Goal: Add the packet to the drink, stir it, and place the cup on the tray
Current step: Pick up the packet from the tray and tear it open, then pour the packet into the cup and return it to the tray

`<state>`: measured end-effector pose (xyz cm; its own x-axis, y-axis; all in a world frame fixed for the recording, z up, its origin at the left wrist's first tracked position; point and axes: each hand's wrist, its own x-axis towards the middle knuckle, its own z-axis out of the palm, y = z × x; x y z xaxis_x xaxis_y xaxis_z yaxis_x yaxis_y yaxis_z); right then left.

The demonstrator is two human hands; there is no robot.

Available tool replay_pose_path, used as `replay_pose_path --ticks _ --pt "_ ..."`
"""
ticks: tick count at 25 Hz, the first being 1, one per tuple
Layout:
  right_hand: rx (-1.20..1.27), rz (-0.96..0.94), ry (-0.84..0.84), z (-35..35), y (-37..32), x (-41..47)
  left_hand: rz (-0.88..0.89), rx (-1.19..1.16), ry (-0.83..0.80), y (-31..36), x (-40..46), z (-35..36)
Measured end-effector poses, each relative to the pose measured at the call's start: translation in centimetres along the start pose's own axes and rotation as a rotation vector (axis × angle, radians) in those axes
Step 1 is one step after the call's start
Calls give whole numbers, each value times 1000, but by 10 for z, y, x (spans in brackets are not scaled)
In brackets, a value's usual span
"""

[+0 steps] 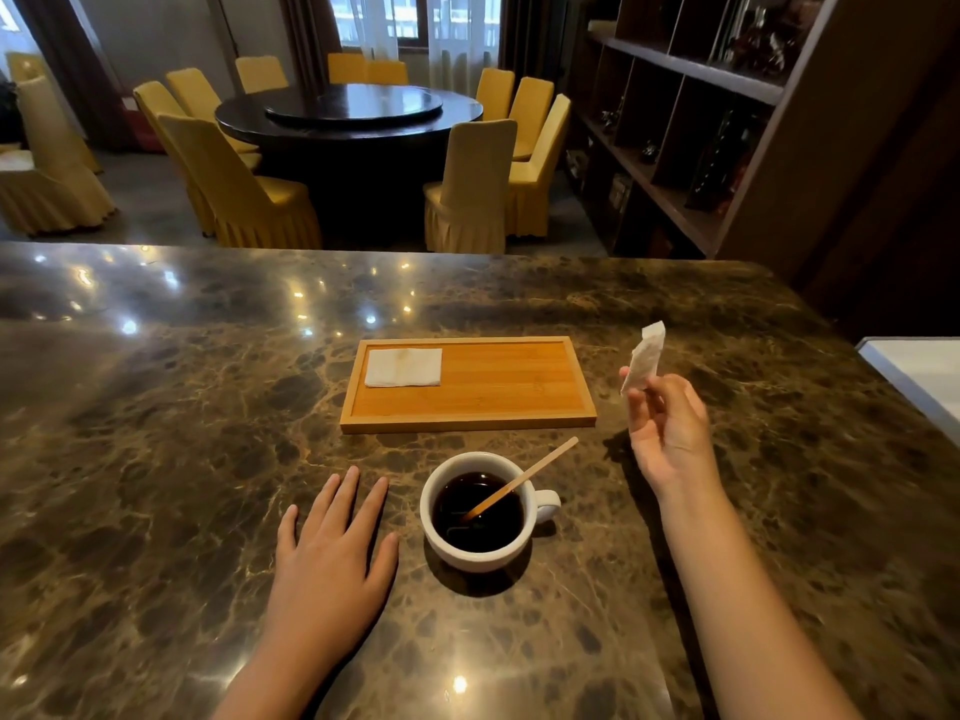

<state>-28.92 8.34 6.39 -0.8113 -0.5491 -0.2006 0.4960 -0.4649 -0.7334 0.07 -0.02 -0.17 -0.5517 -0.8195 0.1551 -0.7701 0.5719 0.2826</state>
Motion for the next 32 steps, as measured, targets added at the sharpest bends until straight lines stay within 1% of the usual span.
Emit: replay_pose_path --ticks 5,6,8,11,13,18,20,22,25,27,32 --pt "15 81 -13 1 -6 -18 4 1 -3 0 1 -1" --pt "-11 93 -18 3 -9 -23 4 0 -3 0 1 -1" --pt "-140 80 -60 6 -16 -33 3 0 -6 0 1 -1" --pt "-400 -38 -179 14 -28 -54 2 5 -8 0 0 -1" --pt "-529 -138 -231 19 -31 -70 4 4 -9 -1 0 -1" --pt "-792 -342 -371 21 -12 -99 18 7 0 -1 0 -1" --pt "-904 -396 -400 21 -5 -103 23 12 5 -2 0 0" --pt "-1052 -452 -441 21 -1 -105 24 10 11 -2 0 1" --pt "-1272 -595 -545 21 6 -106 25 18 5 -3 0 1" --pt "-1325 -647 -590 20 10 -105 25 18 7 -3 0 1" --pt "-1348 -669 -584 18 14 -103 24 15 6 -3 -1 1"
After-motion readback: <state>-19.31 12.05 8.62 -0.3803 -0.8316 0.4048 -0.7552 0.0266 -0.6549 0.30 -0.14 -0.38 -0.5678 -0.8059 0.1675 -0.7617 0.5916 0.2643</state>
